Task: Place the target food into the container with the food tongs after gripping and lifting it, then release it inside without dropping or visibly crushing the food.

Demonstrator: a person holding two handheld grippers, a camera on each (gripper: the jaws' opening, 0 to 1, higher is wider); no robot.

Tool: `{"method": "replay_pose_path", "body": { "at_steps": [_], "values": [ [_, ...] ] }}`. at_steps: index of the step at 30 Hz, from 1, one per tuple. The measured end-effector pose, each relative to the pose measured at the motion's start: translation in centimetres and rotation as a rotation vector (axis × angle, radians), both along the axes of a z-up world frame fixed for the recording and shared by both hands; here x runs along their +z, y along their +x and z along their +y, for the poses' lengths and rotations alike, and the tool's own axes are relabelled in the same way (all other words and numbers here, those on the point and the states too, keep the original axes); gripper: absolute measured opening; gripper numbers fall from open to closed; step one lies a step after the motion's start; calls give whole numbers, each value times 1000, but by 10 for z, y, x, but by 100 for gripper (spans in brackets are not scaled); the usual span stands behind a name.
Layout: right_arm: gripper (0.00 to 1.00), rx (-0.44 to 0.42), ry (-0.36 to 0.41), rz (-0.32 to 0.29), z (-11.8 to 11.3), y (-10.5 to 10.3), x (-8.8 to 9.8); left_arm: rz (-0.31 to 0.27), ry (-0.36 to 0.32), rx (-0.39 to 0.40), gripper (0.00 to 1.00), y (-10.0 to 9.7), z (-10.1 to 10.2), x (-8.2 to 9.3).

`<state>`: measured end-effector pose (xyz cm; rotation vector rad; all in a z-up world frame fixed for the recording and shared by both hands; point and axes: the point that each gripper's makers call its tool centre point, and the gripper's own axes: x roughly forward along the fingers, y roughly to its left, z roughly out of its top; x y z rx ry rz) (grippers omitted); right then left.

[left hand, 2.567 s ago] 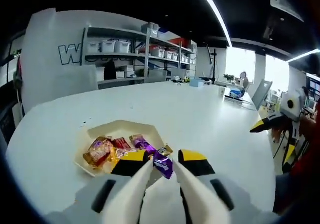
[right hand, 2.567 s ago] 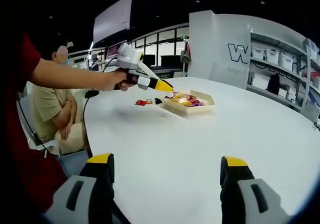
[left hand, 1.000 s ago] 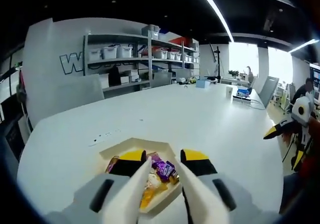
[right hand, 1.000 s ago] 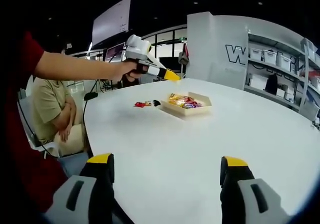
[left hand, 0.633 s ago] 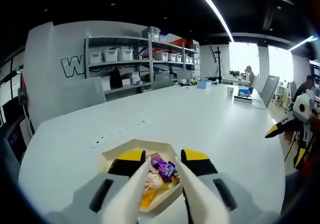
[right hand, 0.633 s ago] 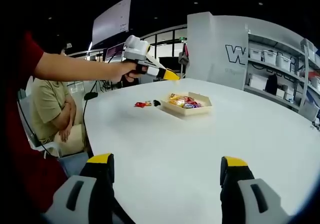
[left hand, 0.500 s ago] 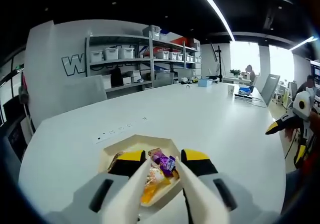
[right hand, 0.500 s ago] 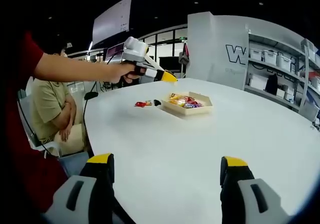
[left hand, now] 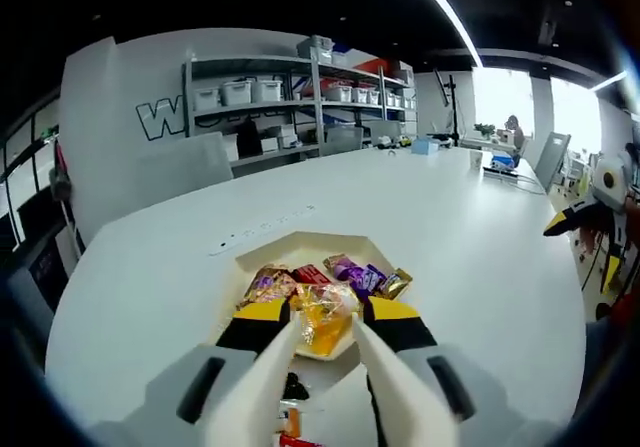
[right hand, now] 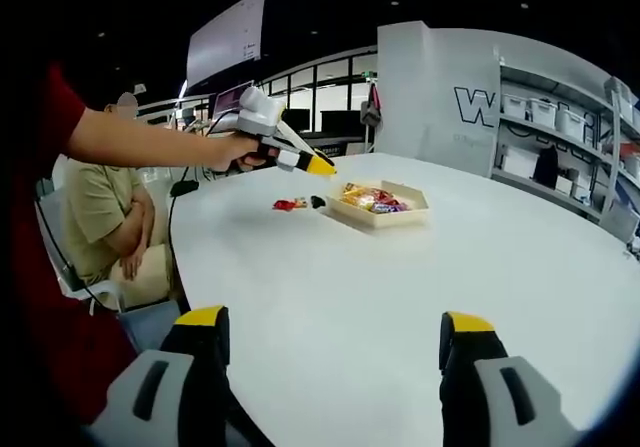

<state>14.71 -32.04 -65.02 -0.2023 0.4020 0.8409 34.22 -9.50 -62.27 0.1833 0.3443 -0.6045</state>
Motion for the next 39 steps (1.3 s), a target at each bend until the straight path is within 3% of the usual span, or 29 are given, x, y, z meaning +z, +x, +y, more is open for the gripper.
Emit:
{"method": "replay_pose_path", "body": {
  "at_steps": [13,19,30,39],
  "values": [
    [85,0,-2,2,0,2,-1,31,21,55,28,2,24,-18],
    [85,-4,-5,6,-1,2,-3,52,46,92,28,5,37,-35],
    [85,-4,-13,17,-1,3,-6,86,44,127,29,-7,59,-52],
    [85,12,-20,17,6,4,-6,92,30,134,29,-15,63,-61]
  ]
}}
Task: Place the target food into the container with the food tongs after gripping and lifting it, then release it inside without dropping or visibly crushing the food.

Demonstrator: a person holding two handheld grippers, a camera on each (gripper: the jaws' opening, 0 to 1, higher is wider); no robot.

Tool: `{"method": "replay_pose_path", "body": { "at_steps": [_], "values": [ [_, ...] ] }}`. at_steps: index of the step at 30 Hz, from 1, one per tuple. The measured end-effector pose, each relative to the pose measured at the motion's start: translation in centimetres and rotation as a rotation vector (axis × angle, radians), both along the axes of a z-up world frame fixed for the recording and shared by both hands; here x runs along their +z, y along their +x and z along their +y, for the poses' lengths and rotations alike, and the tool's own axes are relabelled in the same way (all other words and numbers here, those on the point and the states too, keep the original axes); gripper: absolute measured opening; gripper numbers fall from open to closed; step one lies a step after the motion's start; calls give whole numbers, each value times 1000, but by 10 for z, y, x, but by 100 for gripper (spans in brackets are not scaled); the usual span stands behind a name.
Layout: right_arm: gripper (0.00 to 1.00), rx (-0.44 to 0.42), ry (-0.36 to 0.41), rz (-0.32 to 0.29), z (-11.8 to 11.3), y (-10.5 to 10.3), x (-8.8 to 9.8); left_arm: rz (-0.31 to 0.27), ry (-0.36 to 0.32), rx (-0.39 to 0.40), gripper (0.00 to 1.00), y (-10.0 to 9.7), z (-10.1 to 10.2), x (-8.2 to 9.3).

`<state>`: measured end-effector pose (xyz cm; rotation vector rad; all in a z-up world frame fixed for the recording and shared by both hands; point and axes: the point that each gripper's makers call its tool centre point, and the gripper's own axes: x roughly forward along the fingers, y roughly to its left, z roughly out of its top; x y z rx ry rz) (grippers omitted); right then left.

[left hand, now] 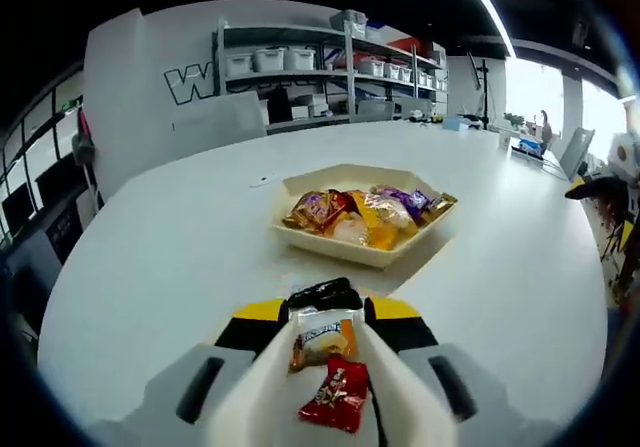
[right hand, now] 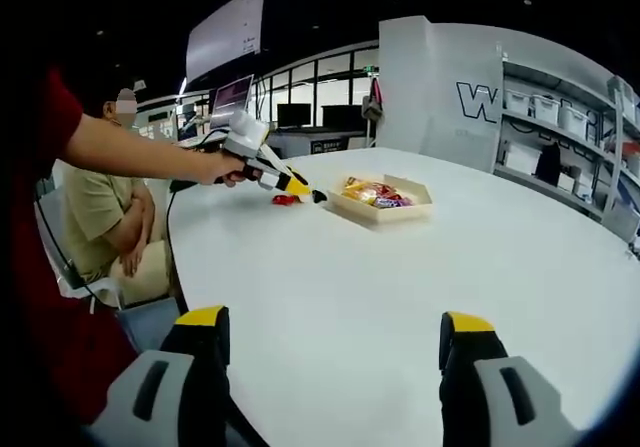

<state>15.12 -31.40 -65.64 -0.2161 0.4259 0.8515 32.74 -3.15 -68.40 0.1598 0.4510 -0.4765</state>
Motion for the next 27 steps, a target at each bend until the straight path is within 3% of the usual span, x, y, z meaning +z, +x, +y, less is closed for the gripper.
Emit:
{"method": "replay_pose_path", "body": {
  "at_steps": [4,8,14,27],
  "values": [
    [85,-1,-4,3,0,0,0,-8,-34,11,29,-5,-4,1],
    [85,-1,-6,2,0,0,0,-55,-37,0,29,-12,-6,1],
    [85,5,-14,5,3,-1,-1,-137,35,-34,29,-24,-6,-4],
    [85,14,-31,3,8,-3,0,-127,-26,1,24,-22,2,-9]
  ]
}}
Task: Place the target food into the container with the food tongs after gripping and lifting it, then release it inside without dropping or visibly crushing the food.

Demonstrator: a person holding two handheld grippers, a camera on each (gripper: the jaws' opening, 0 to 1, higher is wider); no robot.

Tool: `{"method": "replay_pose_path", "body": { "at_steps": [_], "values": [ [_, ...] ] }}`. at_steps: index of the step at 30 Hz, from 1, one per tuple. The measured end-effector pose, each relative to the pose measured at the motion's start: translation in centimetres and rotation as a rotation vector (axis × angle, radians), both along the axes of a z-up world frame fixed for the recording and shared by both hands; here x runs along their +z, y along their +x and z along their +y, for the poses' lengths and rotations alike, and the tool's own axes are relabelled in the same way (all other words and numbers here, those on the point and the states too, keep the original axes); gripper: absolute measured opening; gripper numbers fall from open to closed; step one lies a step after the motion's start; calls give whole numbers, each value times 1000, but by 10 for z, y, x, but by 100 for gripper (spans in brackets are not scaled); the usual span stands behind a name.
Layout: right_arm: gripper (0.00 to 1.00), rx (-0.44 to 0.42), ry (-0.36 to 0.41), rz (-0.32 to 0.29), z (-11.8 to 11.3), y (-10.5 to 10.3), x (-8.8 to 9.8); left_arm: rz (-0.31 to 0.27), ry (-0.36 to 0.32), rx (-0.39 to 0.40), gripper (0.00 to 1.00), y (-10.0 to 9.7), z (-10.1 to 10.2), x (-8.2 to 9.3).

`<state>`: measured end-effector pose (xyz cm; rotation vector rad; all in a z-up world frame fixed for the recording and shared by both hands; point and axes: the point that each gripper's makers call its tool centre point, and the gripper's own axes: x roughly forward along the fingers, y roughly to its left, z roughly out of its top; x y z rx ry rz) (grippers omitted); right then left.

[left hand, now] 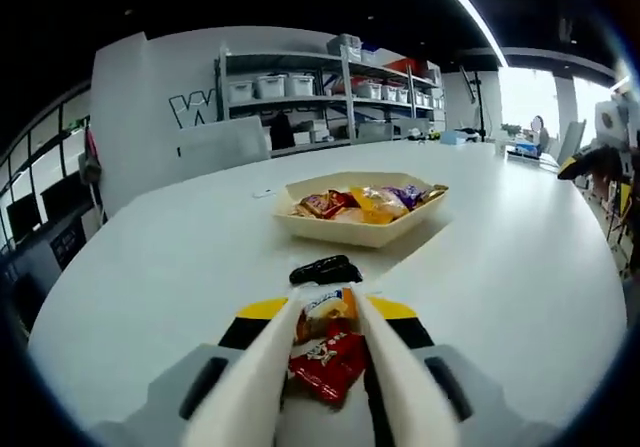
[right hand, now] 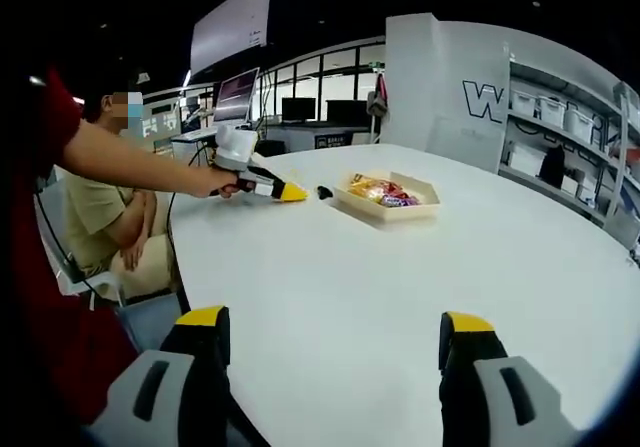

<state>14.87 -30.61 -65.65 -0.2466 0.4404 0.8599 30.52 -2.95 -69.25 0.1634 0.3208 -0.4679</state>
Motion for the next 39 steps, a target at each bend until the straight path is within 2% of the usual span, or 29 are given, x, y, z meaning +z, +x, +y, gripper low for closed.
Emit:
{"method": "replay_pose_path", "body": {
  "at_steps": [6,15,23,39],
  "values": [
    [85,5,-7,0,2,-1,1,10,-28,31,20,2,5,1],
    [84,7,-8,-5,3,-2,3,7,-14,31,20,1,6,5],
    [84,18,-18,-6,6,-4,1,-13,-19,30,20,1,6,19],
    [85,11,-5,-9,2,-6,2,-64,-24,-10,21,10,-14,54]
  ]
}}
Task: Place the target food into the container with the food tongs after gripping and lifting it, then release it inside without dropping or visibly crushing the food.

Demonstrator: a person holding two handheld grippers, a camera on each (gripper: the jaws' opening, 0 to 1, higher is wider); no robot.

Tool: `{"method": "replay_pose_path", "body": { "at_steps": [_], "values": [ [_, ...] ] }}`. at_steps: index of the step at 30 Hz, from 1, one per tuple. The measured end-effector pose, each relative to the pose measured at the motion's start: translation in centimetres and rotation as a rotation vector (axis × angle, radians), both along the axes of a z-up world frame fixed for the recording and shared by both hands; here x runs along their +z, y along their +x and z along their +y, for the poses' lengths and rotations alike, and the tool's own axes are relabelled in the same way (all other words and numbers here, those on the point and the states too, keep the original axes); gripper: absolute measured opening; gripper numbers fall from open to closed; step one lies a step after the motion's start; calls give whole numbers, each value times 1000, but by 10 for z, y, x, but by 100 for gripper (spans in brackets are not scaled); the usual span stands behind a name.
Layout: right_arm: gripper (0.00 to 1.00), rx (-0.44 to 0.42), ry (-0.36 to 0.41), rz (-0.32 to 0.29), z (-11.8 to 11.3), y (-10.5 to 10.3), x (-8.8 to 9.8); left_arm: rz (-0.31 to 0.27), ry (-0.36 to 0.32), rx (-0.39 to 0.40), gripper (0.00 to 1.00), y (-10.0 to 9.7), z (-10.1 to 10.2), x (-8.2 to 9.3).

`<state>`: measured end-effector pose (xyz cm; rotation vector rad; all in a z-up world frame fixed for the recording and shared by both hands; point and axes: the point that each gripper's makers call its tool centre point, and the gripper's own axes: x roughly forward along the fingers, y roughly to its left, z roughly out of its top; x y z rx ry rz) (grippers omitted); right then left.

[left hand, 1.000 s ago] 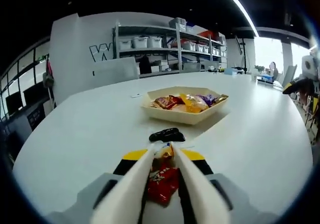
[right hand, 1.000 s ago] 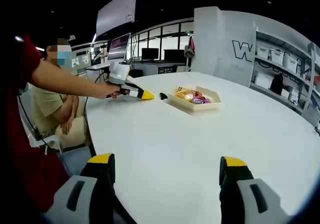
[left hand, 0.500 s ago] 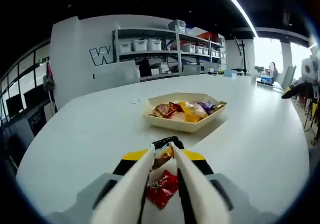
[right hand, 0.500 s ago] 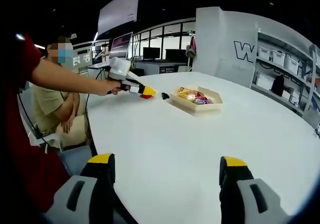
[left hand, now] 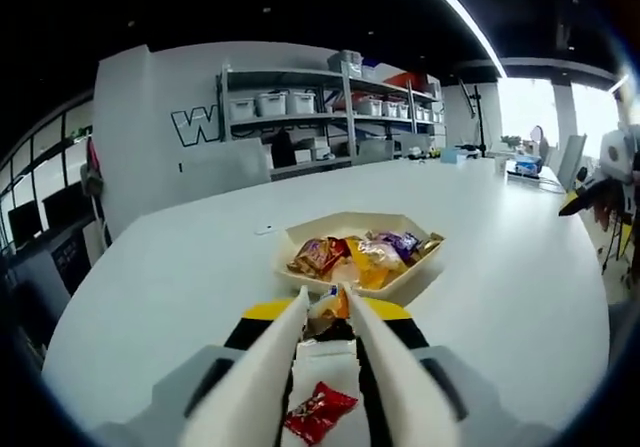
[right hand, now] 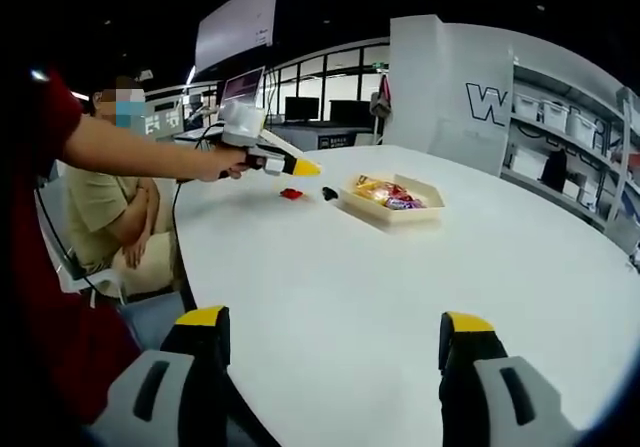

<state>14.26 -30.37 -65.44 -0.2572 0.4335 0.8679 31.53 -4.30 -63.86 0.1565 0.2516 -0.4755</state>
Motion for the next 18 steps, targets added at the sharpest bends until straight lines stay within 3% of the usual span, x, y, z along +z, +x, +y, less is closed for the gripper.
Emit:
{"method": "replay_pose_path", "body": {
  "at_steps": [18],
  "values": [
    [85,-7,3,1,-2,0,1,-41,25,-76,22,26,-40,33]
  ]
}}
